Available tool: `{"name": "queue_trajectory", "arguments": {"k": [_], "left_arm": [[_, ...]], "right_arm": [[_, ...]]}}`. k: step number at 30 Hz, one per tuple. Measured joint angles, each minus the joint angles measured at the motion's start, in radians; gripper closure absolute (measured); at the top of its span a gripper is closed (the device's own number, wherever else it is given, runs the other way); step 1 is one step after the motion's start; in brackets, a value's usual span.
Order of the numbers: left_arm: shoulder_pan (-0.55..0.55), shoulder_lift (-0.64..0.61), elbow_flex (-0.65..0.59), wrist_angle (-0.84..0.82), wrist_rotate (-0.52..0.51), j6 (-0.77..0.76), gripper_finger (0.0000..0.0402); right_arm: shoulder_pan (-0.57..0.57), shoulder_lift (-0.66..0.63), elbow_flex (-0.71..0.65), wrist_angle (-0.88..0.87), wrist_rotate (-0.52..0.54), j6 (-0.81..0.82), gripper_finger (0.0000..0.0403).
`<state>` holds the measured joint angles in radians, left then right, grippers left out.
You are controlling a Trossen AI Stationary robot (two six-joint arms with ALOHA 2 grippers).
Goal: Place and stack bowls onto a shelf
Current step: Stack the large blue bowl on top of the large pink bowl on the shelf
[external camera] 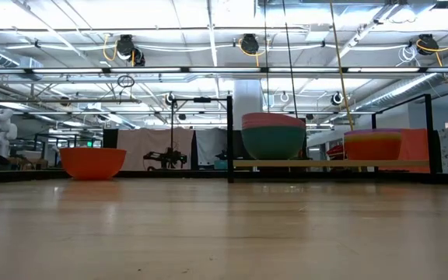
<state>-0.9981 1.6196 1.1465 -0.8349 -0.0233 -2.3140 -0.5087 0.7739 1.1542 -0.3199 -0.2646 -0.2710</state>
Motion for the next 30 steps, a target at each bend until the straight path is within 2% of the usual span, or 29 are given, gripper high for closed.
{"name": "queue_trajectory", "arguments": {"k": [7,12,17,30], "left_arm": [[0.000,0.002,0.000,-0.017,0.051,0.000,0.0321],[-0.001,0.053,0.000,-0.014,0.050,-0.017,0.0321],[0.013,0.090,0.000,0.039,0.049,0.032,0.0321],[0.017,0.093,0.000,0.080,0.055,0.091,0.0321]], "right_arm": [[0.000,0.023,0.000,0.000,0.000,0.024,0.0403],[0.000,0.032,0.000,0.000,0.000,0.024,0.0403],[0.000,0.033,0.000,0.001,0.000,0.024,0.0403],[0.000,0.037,0.000,0.002,0.001,0.024,0.0403]]}}
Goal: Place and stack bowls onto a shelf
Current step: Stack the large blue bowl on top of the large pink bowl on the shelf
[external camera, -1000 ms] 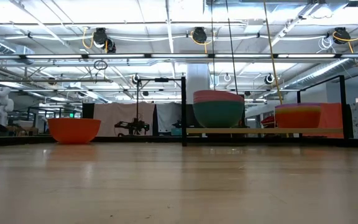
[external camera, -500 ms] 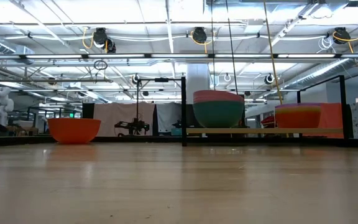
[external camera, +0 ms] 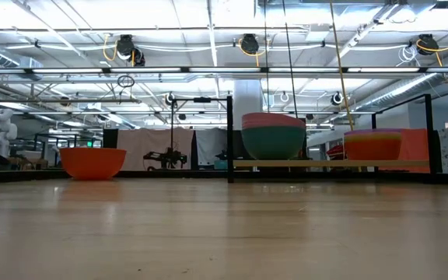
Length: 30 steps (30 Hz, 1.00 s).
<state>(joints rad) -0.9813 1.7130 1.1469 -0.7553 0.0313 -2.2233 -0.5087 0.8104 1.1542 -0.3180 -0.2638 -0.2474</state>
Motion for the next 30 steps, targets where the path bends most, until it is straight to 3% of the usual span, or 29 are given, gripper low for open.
{"name": "queue_trajectory", "arguments": {"k": [6,13,20,26,30], "left_arm": [[-0.007,0.000,0.000,-0.046,0.071,-0.004,0.0321],[-0.019,0.003,0.000,-0.078,0.083,-0.014,0.0321],[-0.025,0.068,0.001,-0.080,0.138,-0.021,0.0323],[-0.018,0.078,0.004,-0.080,0.178,-0.046,0.0387],[-0.002,0.076,0.005,-0.080,0.183,-0.014,0.0389]], "right_arm": [[0.000,0.000,0.000,0.000,0.000,0.000,0.0403],[0.000,0.000,0.000,0.000,0.000,0.000,0.0403],[0.000,0.000,0.000,0.000,0.000,0.000,0.0403],[0.000,0.000,0.000,0.000,0.000,0.000,0.0403],[0.000,0.000,0.000,0.000,0.000,0.000,0.0403]]}}
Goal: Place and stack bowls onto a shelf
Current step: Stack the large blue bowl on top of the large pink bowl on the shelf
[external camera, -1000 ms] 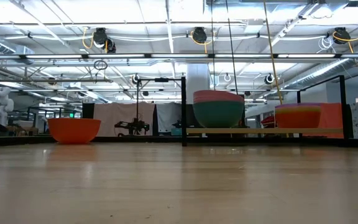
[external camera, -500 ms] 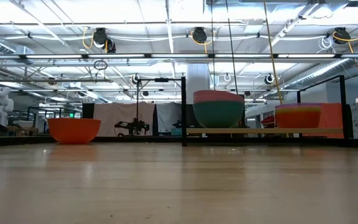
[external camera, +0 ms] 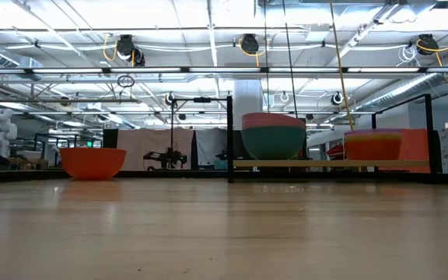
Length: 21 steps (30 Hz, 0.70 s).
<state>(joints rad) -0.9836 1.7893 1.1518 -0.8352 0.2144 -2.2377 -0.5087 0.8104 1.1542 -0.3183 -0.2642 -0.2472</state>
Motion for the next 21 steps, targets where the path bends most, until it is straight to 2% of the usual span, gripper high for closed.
{"name": "queue_trajectory", "arguments": {"k": [6,10,21], "left_arm": [[0.086,-0.010,0.048,-0.048,0.006,0.120,0.0396],[0.166,-0.010,0.123,-0.158,-0.026,0.276,0.0398],[0.455,-0.010,0.442,-0.487,-0.148,0.665,0.0398]], "right_arm": [[0.000,-0.003,0.000,-0.001,0.000,0.000,0.0403],[0.000,-0.021,0.000,-0.001,-0.002,0.000,0.0403],[0.000,-0.150,0.000,-0.013,-0.003,0.000,0.0403]]}}
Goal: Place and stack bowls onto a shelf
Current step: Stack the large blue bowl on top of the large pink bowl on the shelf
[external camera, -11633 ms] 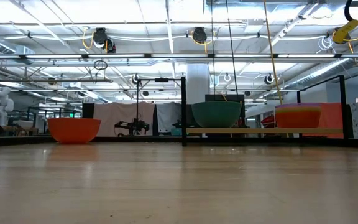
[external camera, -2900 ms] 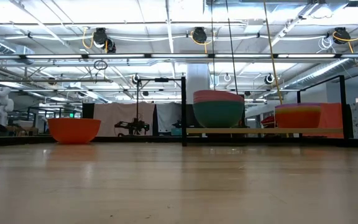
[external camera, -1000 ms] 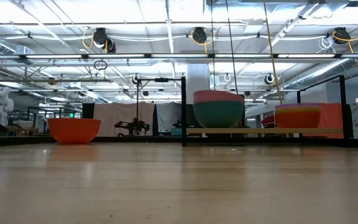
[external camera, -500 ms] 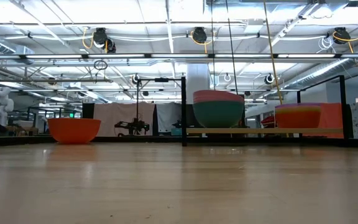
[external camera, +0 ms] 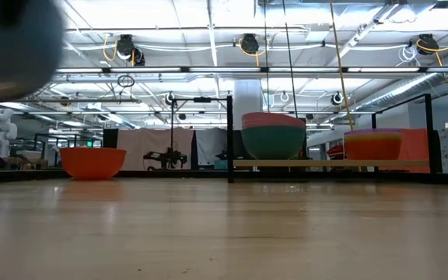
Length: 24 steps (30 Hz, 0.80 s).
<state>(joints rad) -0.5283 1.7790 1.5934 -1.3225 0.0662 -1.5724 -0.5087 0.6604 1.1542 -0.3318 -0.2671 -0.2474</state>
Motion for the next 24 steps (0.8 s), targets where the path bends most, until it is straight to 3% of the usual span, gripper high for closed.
{"name": "queue_trajectory", "arguments": {"k": [12,19,24], "left_arm": [[0.383,-0.001,0.354,-0.028,-0.276,0.487,0.0399],[0.555,-0.002,0.494,0.061,-0.304,0.820,0.0399],[0.645,-0.001,0.521,0.158,-0.284,1.171,0.0399]], "right_arm": [[0.000,-0.108,0.000,-0.050,0.000,-0.002,0.0403],[0.000,-0.109,0.000,-0.063,0.001,-0.003,0.0403],[0.000,-0.094,0.000,-0.062,0.003,-0.003,0.0403]]}}
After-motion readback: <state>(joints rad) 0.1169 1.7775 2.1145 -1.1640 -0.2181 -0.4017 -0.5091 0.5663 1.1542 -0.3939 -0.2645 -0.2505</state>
